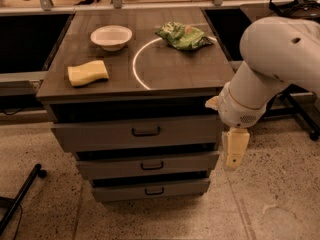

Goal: Open top drawer

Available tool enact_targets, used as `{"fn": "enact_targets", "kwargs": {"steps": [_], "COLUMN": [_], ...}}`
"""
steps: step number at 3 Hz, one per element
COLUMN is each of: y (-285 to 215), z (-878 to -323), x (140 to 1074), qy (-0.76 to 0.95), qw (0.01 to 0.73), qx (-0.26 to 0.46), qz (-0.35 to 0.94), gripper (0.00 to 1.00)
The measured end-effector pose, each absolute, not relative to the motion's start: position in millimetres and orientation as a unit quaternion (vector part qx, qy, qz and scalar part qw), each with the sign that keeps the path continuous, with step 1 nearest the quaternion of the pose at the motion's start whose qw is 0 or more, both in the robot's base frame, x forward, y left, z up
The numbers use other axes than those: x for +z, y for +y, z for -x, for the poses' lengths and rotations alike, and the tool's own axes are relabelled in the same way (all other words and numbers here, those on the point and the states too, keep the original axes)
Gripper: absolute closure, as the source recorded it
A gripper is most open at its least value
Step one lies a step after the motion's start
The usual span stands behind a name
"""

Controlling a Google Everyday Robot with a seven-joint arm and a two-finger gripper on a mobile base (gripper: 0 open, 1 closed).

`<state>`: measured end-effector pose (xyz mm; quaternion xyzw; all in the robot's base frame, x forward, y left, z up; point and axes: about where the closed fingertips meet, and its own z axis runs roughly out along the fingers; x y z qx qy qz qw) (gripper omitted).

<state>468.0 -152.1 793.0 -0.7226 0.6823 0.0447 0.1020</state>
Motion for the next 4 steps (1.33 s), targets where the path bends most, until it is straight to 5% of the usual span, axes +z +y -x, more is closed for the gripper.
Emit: {"fn": "enact_targets", "kwargs": {"steps": [4], "y": [-147], "z": [-540], "x": [711], "qy": [0.656], "qw": [0.125], "qx": [0.023], "qz": [0.744], "gripper": [0.0]}}
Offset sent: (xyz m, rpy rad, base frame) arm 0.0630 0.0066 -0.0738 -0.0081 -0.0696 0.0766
